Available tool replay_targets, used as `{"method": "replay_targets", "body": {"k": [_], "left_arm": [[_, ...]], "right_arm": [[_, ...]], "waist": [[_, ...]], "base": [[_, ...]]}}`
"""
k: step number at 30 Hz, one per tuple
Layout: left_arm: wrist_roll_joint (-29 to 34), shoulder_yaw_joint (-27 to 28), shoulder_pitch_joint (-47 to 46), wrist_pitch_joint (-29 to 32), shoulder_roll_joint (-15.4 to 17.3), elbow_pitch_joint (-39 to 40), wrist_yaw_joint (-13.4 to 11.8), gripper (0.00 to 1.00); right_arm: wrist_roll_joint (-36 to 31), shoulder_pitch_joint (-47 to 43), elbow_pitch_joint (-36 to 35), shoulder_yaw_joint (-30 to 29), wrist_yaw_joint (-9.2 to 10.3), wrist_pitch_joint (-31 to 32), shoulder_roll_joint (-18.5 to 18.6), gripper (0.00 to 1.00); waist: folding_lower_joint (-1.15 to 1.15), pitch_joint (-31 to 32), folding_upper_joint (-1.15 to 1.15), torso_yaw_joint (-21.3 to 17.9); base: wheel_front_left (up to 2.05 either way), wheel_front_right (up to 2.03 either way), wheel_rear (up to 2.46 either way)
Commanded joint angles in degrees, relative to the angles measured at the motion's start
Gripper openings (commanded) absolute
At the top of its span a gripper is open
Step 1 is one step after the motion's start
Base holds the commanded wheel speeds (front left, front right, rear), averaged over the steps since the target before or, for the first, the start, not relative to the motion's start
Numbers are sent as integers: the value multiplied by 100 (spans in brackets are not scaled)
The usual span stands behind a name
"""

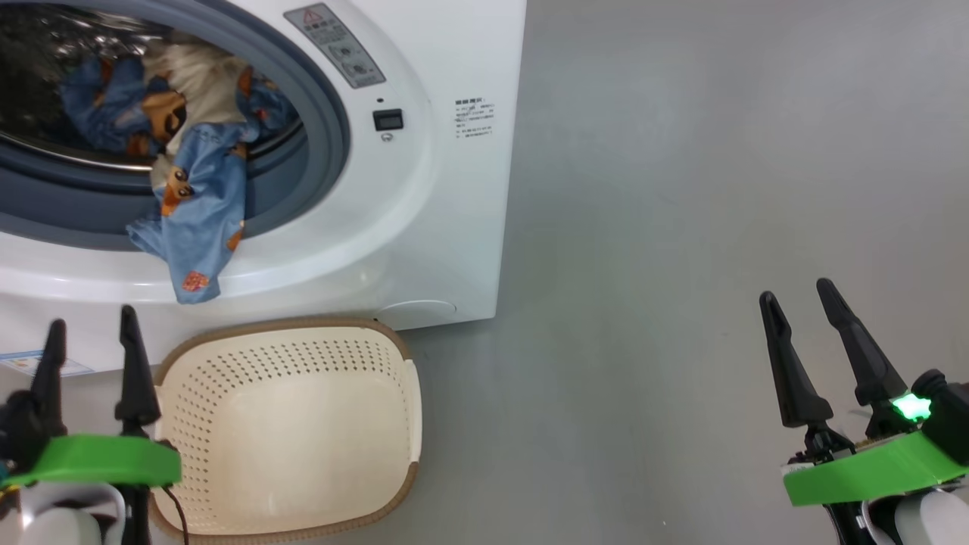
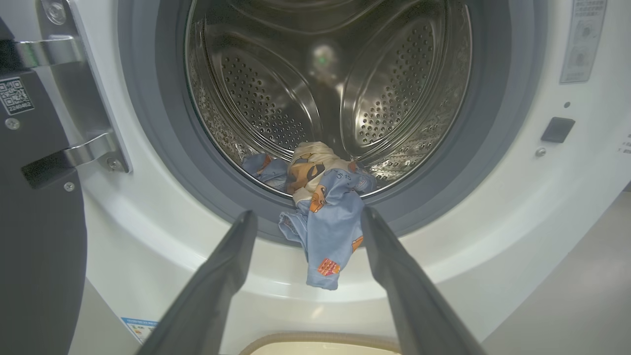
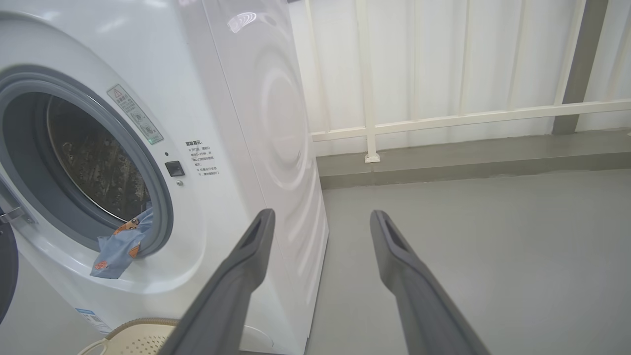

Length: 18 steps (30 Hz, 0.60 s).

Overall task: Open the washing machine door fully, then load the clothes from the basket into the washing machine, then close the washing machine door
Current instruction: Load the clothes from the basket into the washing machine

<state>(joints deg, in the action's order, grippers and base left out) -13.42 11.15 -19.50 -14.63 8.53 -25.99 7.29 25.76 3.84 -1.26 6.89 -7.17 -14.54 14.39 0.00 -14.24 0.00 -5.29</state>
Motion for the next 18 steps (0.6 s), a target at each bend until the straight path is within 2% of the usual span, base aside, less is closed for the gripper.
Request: {"method": "replay_targets", "body": {"k": [1,18], "left_arm": [[105,170,139,-37,109,248,18,100],[238,121,1285,-37,-69,1303,19,100]], "right_arm": [[100,-105,-150,39,-32,-46,101,100],[112,-538,-207,-151,-32,-46,101,100]], "waist": [[0,98,0,71],[0,437,0,266]], "base": [[0,0,0],[0,0,0]]}}
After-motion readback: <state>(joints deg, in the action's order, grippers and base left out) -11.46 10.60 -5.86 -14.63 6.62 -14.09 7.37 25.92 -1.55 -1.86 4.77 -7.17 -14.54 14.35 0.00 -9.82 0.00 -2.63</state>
